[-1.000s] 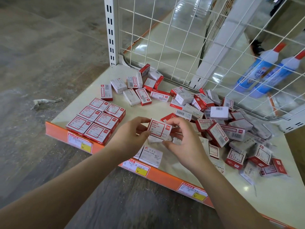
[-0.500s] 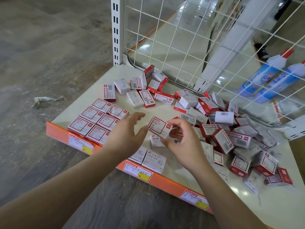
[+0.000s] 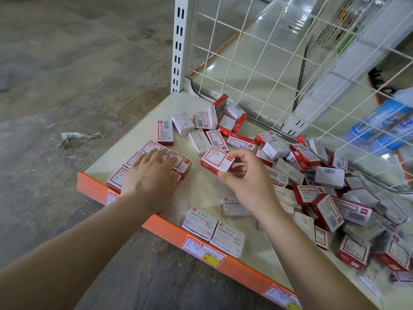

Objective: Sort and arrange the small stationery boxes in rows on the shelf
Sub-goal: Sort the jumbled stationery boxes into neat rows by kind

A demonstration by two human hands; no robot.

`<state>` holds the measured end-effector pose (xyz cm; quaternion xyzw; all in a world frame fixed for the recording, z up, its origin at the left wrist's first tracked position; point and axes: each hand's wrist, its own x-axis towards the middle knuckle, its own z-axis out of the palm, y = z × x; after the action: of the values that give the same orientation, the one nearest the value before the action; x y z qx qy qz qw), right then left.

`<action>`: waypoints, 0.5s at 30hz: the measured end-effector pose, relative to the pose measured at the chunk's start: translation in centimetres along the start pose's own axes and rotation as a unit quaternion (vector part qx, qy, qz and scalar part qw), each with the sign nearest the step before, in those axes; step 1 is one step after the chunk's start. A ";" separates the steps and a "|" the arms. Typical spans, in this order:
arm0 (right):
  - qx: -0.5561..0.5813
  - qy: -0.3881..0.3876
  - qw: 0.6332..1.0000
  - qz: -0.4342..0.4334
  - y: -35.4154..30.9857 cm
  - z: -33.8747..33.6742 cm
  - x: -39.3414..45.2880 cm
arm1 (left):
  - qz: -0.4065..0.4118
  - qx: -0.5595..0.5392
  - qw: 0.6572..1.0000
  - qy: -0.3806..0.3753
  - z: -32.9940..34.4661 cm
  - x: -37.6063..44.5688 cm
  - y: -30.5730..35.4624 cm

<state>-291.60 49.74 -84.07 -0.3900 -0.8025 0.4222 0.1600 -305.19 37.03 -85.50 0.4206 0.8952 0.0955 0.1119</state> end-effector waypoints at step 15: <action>-0.092 -0.036 0.995 -0.019 -3.1 5.5 5.6 | 0.041 -0.037 0.998 0.007 0.1 1.1 -1.9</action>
<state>-299.94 49.88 -85.30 -0.3724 -0.8503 0.3575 0.1027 -307.20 36.73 -86.26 0.4522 0.8736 0.1362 0.1175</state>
